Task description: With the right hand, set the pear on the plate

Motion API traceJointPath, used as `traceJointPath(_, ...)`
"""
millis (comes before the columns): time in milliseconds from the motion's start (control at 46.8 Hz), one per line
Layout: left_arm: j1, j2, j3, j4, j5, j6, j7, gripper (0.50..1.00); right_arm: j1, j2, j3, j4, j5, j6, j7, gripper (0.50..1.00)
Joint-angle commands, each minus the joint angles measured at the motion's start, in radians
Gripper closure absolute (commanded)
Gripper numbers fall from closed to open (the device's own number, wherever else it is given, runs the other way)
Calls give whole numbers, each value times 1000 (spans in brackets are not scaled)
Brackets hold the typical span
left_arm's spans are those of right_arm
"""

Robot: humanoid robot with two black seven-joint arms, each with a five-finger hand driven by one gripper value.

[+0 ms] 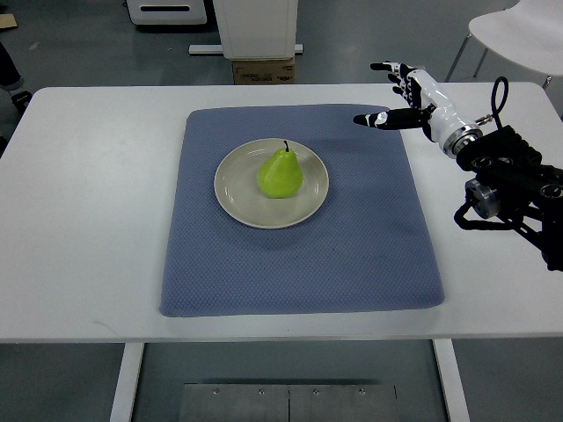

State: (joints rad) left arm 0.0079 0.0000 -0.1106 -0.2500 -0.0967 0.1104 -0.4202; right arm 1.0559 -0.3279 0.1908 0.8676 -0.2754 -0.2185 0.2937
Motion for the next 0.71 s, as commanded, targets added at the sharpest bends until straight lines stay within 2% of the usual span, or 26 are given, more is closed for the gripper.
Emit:
traceJointPath(0, 0, 0, 0, 0, 0, 0, 0, 500, -11, -2, 30, 2, 41, 21, -44, 500)
traceJointPath(128, 0, 0, 0, 0, 0, 0, 0, 500, -20, -3, 81, -1, 81, 24, -74, 500)
traceJointPath(214, 0, 0, 0, 0, 0, 0, 0, 500, -48, -3, 134, -1, 146, 27, -120, 500)
traceJointPath(363, 0, 0, 0, 0, 0, 0, 0, 500, -86, 0, 262, -12, 294, 74, -180, 500)
traceJointPath(684, 0, 0, 0, 0, 0, 0, 0, 500, -108, 12, 340, -139, 335, 88, -183, 500)
